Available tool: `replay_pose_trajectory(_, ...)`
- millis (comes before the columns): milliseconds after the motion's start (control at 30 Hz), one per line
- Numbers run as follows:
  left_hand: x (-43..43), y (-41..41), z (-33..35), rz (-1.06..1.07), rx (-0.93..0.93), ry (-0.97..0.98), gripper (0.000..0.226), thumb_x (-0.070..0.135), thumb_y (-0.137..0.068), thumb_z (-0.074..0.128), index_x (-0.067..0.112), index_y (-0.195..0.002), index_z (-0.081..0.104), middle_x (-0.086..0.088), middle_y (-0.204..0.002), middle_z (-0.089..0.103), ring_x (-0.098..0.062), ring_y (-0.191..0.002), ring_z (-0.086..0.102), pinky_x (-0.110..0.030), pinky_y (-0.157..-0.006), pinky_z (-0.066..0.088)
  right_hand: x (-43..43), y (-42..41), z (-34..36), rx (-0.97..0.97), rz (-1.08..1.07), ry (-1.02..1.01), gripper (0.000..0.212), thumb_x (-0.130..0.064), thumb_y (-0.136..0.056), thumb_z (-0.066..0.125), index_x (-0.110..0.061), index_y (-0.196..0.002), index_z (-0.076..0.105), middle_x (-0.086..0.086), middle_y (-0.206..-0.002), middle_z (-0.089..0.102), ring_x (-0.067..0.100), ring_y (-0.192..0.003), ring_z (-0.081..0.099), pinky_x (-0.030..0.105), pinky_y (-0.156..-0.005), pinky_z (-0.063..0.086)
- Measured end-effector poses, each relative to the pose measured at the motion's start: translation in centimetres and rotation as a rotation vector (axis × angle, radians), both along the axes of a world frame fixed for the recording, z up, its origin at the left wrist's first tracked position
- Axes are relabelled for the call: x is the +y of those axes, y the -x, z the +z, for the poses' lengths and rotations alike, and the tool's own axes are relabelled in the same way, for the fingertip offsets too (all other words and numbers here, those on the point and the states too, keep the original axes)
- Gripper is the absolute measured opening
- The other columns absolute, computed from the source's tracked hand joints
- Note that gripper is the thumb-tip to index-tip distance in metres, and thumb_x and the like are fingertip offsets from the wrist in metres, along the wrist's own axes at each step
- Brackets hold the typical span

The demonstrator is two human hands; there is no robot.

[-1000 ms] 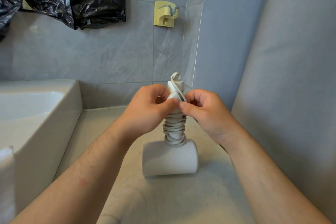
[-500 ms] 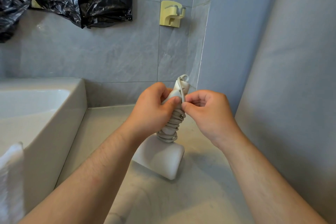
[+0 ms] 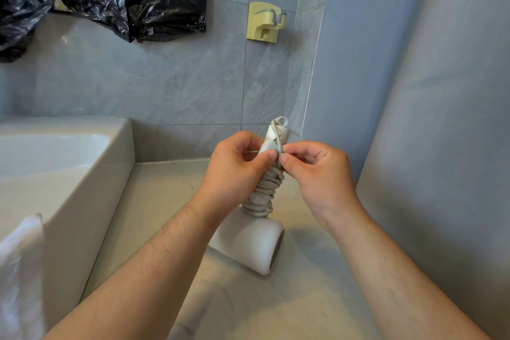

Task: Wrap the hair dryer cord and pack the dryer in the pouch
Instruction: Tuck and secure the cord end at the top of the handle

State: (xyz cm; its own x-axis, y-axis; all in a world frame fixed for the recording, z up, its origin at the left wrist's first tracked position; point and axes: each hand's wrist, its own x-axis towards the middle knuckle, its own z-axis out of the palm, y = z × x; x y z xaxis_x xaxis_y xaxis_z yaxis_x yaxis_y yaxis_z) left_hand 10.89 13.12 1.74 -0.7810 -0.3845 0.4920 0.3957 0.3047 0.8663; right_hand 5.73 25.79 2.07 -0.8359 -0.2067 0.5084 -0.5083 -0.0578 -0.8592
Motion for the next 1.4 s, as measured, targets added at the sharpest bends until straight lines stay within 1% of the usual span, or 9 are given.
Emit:
replay_pose_trajectory(100, 0.2, 0.3, -0.4, 0.026, 0.047, -0.067, 0.019, 0.002, -0.082, 0.074, 0.007, -0.090, 0.057, -0.012, -0.085, 0.075, -0.015, -0.066, 0.071, -0.030, -0.059, 0.058, 0.0, 0.0, 0.1, -0.022, 0.056, 0.036, 0.033, 0.005, -0.079, 0.069, -0.029, -0.079, 0.070, -0.005, -0.081, 0.073, 0.006, -0.076, 0.069, 0.026, -0.076, 0.056)
replay_pose_trajectory(200, 0.1, 0.4, -0.4, 0.034, 0.068, -0.098, 0.016, 0.001, -0.079, 0.077, 0.004, -0.080, 0.061, -0.015, -0.084, 0.075, -0.017, -0.070, 0.073, -0.029, -0.062, 0.059, 0.0, 0.0, 0.1, -0.046, 0.080, 0.067, 0.033, 0.006, -0.080, 0.067, -0.027, -0.085, 0.070, -0.003, -0.085, 0.073, 0.004, -0.077, 0.069, 0.021, -0.073, 0.054)
replay_pose_trajectory(367, 0.0, 0.5, -0.4, -0.007, 0.086, -0.132, 0.016, -0.001, -0.081, 0.075, 0.004, -0.074, 0.061, -0.013, -0.082, 0.076, -0.016, -0.068, 0.072, -0.026, -0.060, 0.056, 0.0, 0.4, 0.0, -0.143, 0.126, 0.096, 0.027, 0.002, -0.081, 0.068, -0.024, -0.081, 0.074, 0.001, -0.086, 0.075, 0.010, -0.076, 0.068, 0.025, -0.075, 0.053)
replay_pose_trajectory(567, 0.0, 0.6, -0.3, 0.015, 0.097, -0.087, 0.017, 0.001, -0.080, 0.075, 0.009, -0.071, 0.065, -0.005, -0.078, 0.075, -0.009, -0.065, 0.071, -0.023, -0.059, 0.055, -0.1, 0.6, -0.1, -0.290, 0.249, 0.182, 0.025, 0.006, -0.081, 0.066, -0.017, -0.082, 0.075, 0.013, -0.098, 0.073, 0.025, -0.095, 0.067, 0.036, -0.092, 0.052)
replay_pose_trajectory(867, 0.4, 1.0, -1.0, 0.038, 0.109, -0.138, 0.007, 0.003, -0.080, 0.077, 0.001, -0.084, 0.072, -0.015, -0.083, 0.077, -0.031, -0.078, 0.075, -0.046, -0.073, 0.062, 0.3, 0.5, 0.3, -0.317, 0.265, 0.196, 0.027, 0.009, -0.078, 0.067, -0.016, -0.072, 0.074, 0.007, -0.082, 0.074, 0.021, -0.085, 0.069, 0.033, -0.087, 0.054)
replay_pose_trajectory(933, 0.5, 1.1, -1.0, 0.028, 0.109, -0.135, 0.008, 0.003, -0.081, 0.076, -0.001, -0.086, 0.072, -0.016, -0.084, 0.077, -0.029, -0.078, 0.075, -0.045, -0.073, 0.062, 0.3, 0.5, 0.2, -0.317, 0.268, 0.201, 0.027, 0.009, -0.078, 0.067, -0.016, -0.072, 0.074, 0.005, -0.081, 0.074, 0.019, -0.082, 0.070, 0.032, -0.085, 0.054)
replay_pose_trajectory(1100, 0.6, 1.1, -1.0, 0.001, 0.102, -0.101, 0.008, 0.002, -0.084, 0.072, -0.002, -0.092, 0.073, -0.011, -0.083, 0.076, -0.012, -0.070, 0.073, -0.025, -0.064, 0.058, 0.6, 0.7, 0.2, -0.332, 0.310, 0.218, 0.026, 0.010, -0.077, 0.066, -0.014, -0.071, 0.073, 0.006, -0.076, 0.075, 0.020, -0.078, 0.069, 0.033, -0.084, 0.054)
replay_pose_trajectory(1267, 0.8, 1.3, -1.4, 0.026, 0.103, -0.100, 0.007, 0.004, -0.086, 0.071, 0.004, -0.092, 0.075, -0.007, -0.086, 0.078, -0.019, -0.077, 0.075, -0.036, -0.071, 0.062, 0.5, 0.9, 0.0, -0.345, 0.358, 0.237, 0.029, 0.012, -0.079, 0.064, -0.014, -0.070, 0.073, 0.009, -0.078, 0.074, 0.022, -0.079, 0.069, 0.033, -0.083, 0.054)
replay_pose_trajectory(1400, 1.1, 1.2, -1.5, -0.018, 0.101, -0.109, 0.014, 0.000, -0.089, 0.065, 0.006, -0.097, 0.074, 0.001, -0.090, 0.077, -0.011, -0.079, 0.074, -0.031, -0.072, 0.061, 0.6, 1.0, 0.0, -0.334, 0.365, 0.246, 0.036, 0.013, -0.079, 0.062, -0.016, -0.063, 0.075, 0.010, -0.079, 0.074, 0.023, -0.080, 0.068, 0.034, -0.083, 0.054)
